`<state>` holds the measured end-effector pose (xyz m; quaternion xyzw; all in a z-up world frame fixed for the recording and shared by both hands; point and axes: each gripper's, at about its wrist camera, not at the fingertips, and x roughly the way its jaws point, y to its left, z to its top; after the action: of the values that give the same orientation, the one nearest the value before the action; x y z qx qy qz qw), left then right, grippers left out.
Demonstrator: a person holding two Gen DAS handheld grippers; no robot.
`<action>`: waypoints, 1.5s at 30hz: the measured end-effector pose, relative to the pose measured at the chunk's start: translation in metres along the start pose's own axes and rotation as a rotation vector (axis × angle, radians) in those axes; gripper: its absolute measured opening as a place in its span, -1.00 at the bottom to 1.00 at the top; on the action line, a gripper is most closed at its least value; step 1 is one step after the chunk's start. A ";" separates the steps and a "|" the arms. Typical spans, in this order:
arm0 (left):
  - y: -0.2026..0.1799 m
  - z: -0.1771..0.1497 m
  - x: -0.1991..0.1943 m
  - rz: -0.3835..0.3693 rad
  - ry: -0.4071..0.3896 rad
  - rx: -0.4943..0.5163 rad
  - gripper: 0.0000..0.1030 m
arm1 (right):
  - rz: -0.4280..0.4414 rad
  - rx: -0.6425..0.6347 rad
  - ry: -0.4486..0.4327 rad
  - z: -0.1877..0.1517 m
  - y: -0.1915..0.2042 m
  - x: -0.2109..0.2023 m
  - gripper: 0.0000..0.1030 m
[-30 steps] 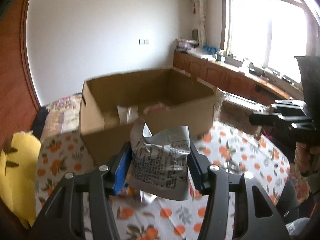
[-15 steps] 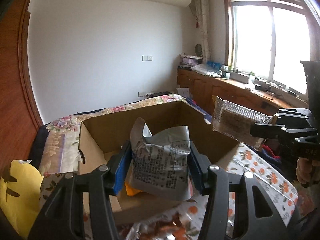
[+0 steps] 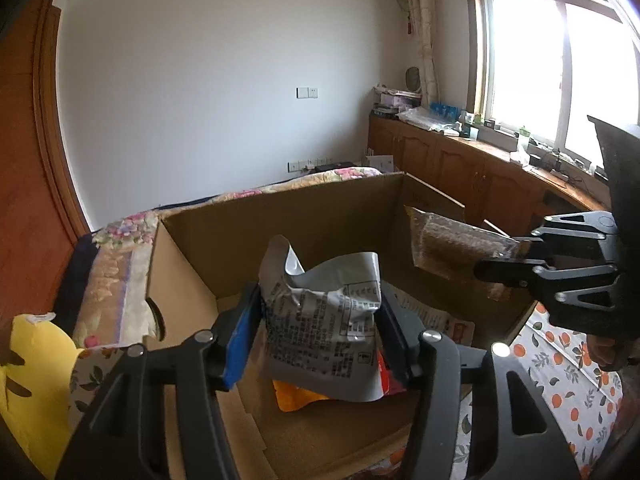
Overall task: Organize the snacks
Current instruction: 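Carry both packets over the box and open both tools to drop them, then withdraw both tools from the box back toward the remaining snacks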
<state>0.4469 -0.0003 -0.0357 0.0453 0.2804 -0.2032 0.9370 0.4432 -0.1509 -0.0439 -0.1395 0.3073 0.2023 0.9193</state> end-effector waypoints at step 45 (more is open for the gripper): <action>-0.041 -0.095 -0.123 0.031 -0.023 -0.005 0.34 | 0.084 0.216 0.075 -0.132 0.038 -0.074 0.26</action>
<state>0.2887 0.0244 -0.0474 0.0449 0.2694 -0.1884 0.9434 0.3048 -0.1895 -0.1050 -0.0339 0.3669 0.2009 0.9077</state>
